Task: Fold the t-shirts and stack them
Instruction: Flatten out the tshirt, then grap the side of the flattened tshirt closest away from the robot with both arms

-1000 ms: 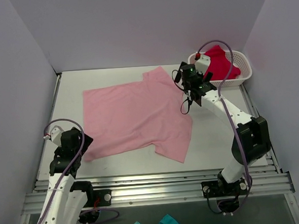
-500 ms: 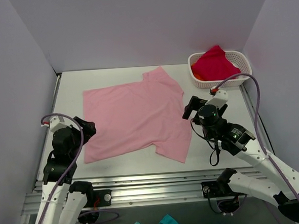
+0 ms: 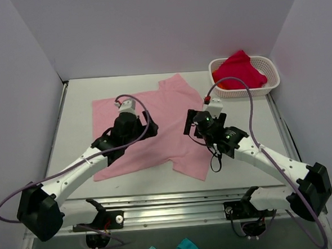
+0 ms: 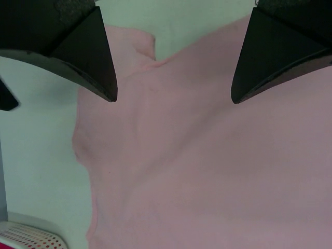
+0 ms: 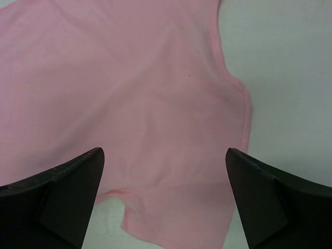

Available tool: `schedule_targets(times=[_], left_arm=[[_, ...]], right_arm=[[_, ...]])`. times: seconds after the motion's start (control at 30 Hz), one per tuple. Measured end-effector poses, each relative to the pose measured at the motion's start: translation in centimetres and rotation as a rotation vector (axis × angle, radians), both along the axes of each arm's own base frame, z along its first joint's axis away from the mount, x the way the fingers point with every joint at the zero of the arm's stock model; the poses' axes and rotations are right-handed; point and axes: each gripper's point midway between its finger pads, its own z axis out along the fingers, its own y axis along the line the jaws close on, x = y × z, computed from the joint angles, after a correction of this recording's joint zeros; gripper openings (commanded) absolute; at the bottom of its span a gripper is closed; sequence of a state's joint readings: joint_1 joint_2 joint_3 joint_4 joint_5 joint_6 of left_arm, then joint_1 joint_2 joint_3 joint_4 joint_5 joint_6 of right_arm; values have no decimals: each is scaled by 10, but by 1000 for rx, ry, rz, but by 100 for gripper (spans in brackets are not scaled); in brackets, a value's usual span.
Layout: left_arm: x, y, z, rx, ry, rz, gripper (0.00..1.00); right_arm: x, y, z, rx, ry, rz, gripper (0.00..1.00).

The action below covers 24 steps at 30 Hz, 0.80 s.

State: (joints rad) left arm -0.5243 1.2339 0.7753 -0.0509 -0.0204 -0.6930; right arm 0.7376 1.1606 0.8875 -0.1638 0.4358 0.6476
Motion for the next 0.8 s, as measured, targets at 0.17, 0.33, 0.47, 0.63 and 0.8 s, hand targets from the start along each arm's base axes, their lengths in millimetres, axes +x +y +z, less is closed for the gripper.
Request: schedule_targets(times=[0.17,0.33,0.47,0.63,0.8], left_arm=[[-49,-50,89,147,-115,85,93],[-93,13,25,327,17,254,93],[-132,66,-62,550,178,293,93],[-150,85,-82,574,231,328,93],[-150,83,-71,487,219,359,93]], right_arm=[[1,-5,-33,-7,91,-21,100],[-54,-47,-111,58,310,-66,100],[-90,-32,-123,129,375,-4,99],[-110,-15,-129,198,411,40,97],[-133,-11,-152,213,485,40,96]])
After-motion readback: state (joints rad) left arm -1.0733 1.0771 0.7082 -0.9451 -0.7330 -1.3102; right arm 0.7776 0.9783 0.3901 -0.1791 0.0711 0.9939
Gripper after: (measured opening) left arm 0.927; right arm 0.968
